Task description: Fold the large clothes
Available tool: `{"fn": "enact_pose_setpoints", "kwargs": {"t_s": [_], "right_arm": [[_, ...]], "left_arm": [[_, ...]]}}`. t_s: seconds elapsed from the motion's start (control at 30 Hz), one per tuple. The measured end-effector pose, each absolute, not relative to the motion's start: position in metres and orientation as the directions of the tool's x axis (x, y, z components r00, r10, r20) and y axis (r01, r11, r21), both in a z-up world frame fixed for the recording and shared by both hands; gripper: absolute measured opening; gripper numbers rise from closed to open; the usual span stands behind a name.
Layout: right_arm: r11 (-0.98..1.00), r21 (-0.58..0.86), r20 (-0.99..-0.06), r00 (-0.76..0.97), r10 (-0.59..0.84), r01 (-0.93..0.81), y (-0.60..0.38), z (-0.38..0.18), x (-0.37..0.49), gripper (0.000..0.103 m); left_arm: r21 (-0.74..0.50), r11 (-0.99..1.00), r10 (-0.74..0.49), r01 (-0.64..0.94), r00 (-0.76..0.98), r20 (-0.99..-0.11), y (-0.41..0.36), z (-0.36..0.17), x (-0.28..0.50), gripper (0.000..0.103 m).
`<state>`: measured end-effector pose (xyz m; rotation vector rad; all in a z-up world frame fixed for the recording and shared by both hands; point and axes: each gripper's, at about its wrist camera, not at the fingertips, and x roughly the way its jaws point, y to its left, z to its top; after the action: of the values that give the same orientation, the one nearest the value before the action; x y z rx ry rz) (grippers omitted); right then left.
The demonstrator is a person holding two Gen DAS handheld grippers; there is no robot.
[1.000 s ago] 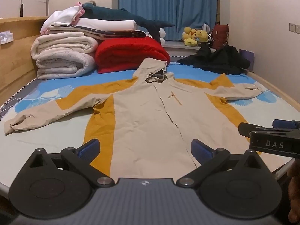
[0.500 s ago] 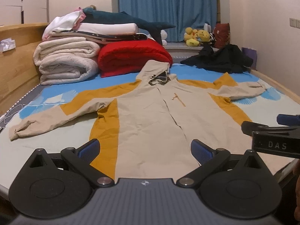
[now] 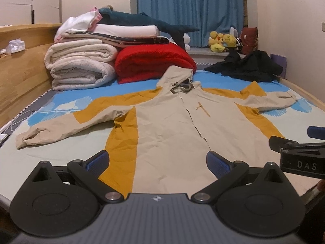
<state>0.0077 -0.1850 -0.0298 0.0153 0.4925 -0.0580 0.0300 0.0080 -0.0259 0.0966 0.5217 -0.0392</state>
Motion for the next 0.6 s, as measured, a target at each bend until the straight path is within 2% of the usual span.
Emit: {"fn": "enact_pose_setpoints", "kwargs": {"t_s": [0.33, 0.47, 0.6], "right_arm": [[0.995, 0.038, -0.424, 0.904, -0.063, 0.087, -0.187, -0.028, 0.005, 0.090], [0.993, 0.023, -0.394, 0.914, -0.101, 0.120, -0.190, -0.020, 0.004, 0.087], [0.994, 0.023, -0.410, 0.908, -0.087, 0.105, -0.195, -0.008, 0.014, 0.087]], "left_arm": [[0.048, 0.999, 0.000, 0.026, 0.880, -0.475, 0.017, -0.019, 0.034, 0.097], [0.061, 0.998, 0.001, 0.030, 0.888, -0.459, 0.019, -0.013, 0.037, 0.089], [0.054, 0.998, 0.000, 0.027, 0.895, -0.445, 0.023, -0.005, 0.043, 0.079]]}}
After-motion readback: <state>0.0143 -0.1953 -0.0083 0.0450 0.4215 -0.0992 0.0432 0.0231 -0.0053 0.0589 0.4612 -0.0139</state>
